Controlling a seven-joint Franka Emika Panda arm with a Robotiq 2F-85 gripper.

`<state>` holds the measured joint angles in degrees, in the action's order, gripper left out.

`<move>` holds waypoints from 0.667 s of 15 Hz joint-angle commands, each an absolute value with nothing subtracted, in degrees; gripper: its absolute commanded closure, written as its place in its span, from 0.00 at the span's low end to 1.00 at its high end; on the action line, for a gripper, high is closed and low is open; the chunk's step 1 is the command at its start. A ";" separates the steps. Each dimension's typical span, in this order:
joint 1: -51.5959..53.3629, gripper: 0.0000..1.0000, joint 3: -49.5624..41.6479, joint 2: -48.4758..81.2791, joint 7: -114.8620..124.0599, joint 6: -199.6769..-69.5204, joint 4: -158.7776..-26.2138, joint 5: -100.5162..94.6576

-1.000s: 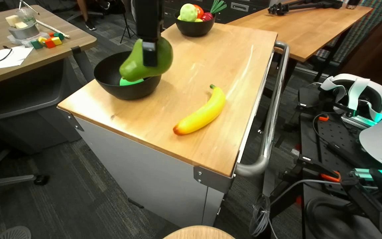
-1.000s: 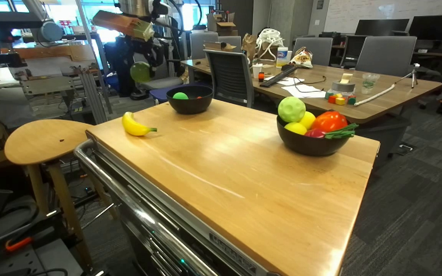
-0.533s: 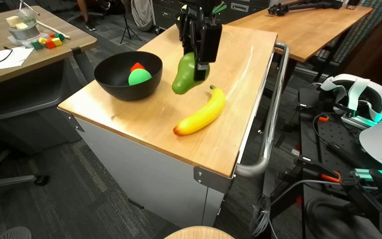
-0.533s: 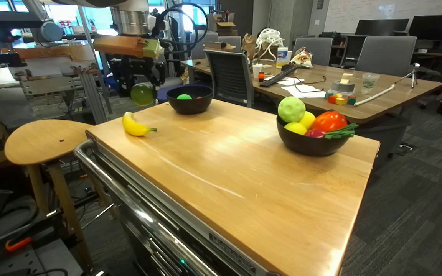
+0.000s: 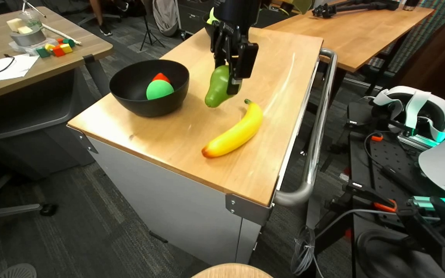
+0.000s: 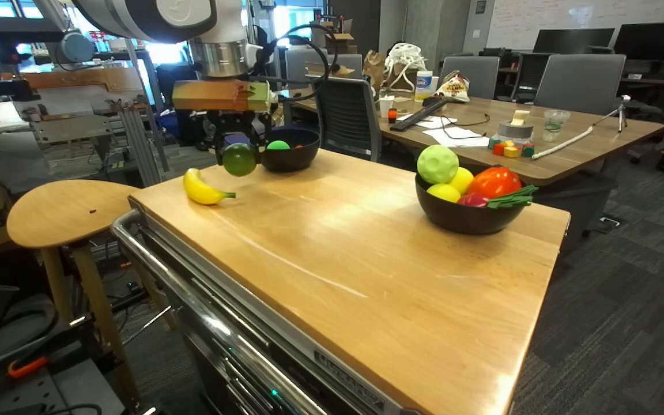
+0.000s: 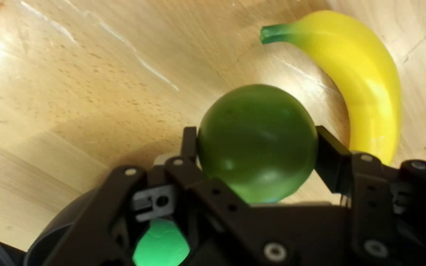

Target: Remove the objects one at a time from the black bowls starting with the left bowl and place the objects on the table

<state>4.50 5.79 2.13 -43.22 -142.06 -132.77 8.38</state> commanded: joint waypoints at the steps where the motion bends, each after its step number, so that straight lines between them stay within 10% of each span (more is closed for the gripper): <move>1: 4.04 0.07 5.70 2.57 -46.99 -144.09 -132.32 9.23; 10: 3.71 0.00 6.71 0.99 -55.70 -143.48 -127.69 14.69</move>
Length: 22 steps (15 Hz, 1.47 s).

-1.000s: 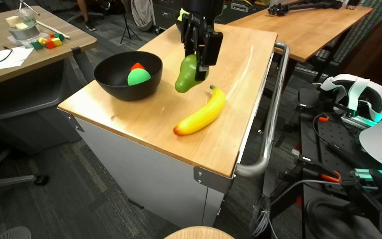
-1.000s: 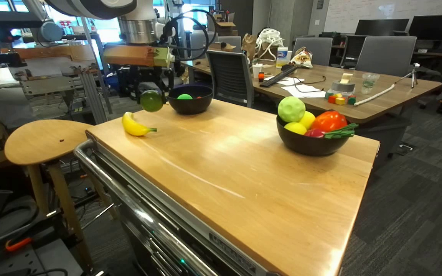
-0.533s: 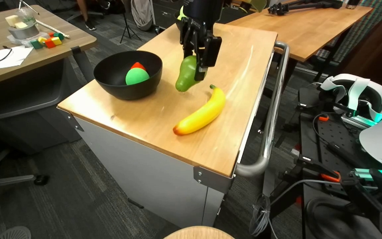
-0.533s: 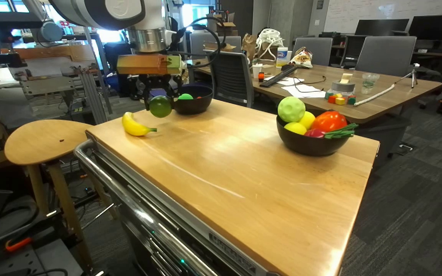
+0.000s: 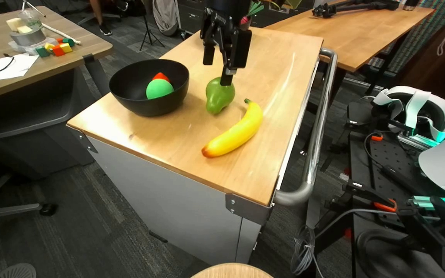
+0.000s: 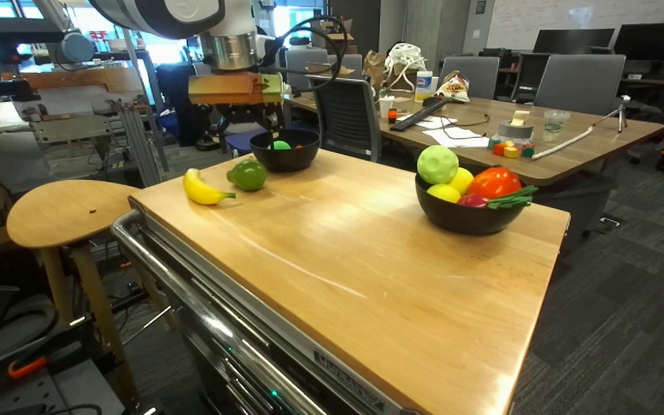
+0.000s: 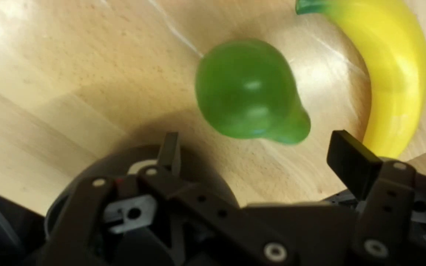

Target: Remove the objects one at a time from the black bowls starting with the left bowl and place the objects on the table

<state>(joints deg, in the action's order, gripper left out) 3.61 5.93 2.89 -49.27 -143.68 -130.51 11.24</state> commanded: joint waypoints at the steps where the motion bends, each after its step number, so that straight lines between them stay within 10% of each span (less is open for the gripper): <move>1: 3.91 0.00 6.86 1.17 -58.07 -144.11 -126.02 15.74; 22: 3.52 0.00 6.46 16.31 -46.58 -156.88 -114.93 10.41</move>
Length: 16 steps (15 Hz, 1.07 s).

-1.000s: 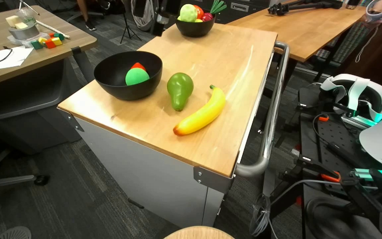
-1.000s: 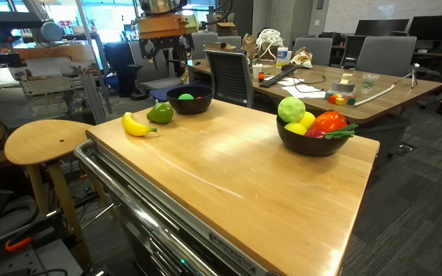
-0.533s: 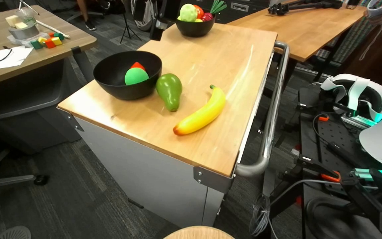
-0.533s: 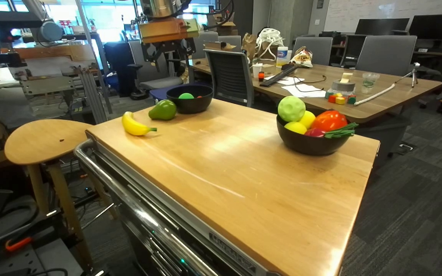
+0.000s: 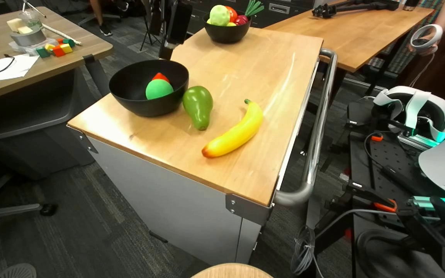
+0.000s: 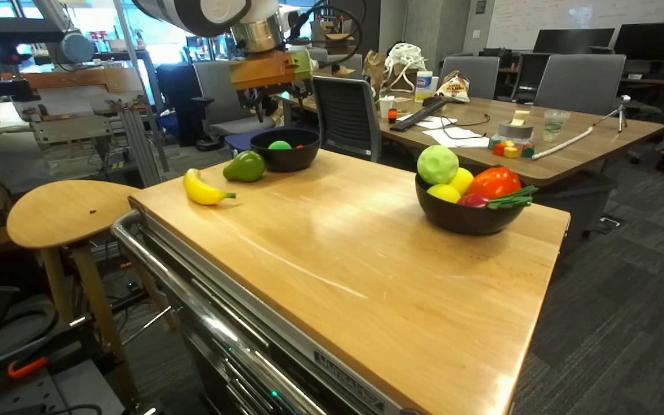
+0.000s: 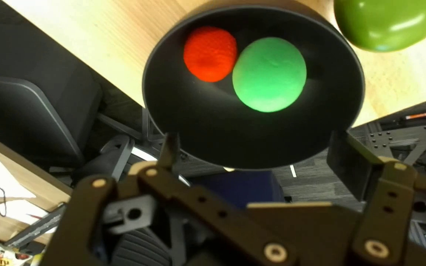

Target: Remove the objects one at a time from the black bowls starting with the left bowl and place the objects on the table

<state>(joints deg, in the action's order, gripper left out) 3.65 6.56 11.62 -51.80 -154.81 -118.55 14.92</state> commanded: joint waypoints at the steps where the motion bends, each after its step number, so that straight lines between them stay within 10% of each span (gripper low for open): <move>1: 3.63 0.00 6.41 17.56 -44.81 -157.48 -114.45 8.32; 16: 4.93 0.03 5.43 27.62 -28.19 -155.13 -108.12 -13.26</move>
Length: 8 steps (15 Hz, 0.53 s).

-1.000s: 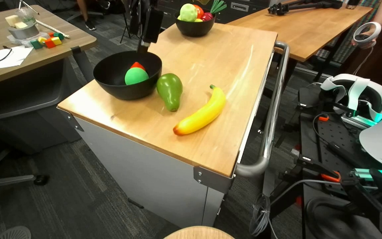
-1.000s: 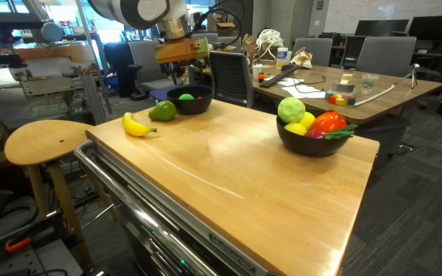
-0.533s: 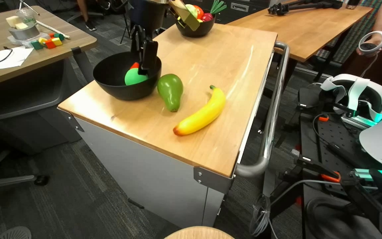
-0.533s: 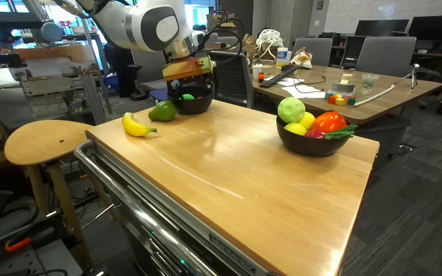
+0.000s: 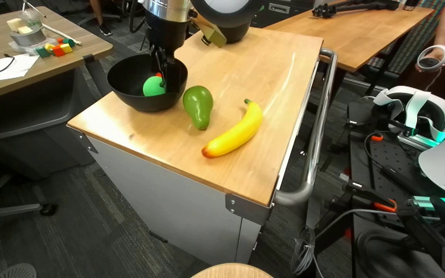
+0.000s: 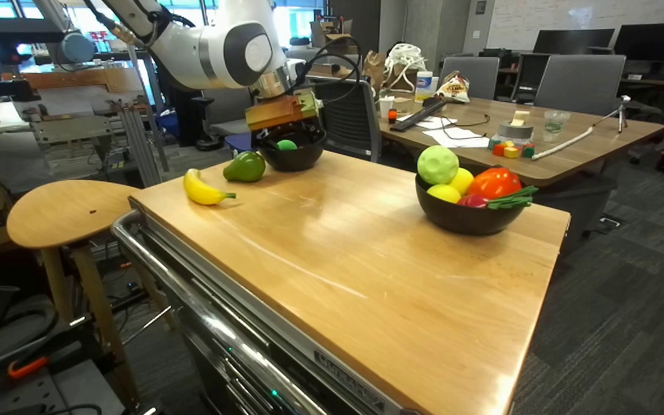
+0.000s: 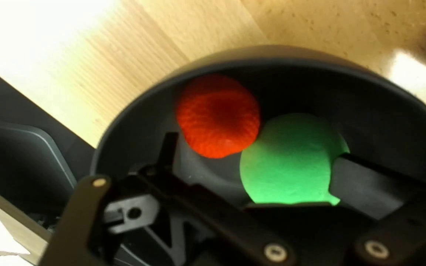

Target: Remove the objects one at a time from the black bowls starting with the left bowl and place the objects on the table

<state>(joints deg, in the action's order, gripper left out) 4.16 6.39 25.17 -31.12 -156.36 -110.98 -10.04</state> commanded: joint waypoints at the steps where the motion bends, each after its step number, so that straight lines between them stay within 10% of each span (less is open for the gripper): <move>1: 5.00 0.17 5.28 27.69 -27.55 -154.80 -107.92 -13.94; 8: 4.60 0.72 5.74 27.32 -24.45 -151.23 -106.55 -13.13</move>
<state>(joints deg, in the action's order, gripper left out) 4.51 6.07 25.73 -26.69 -152.97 -109.07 -12.28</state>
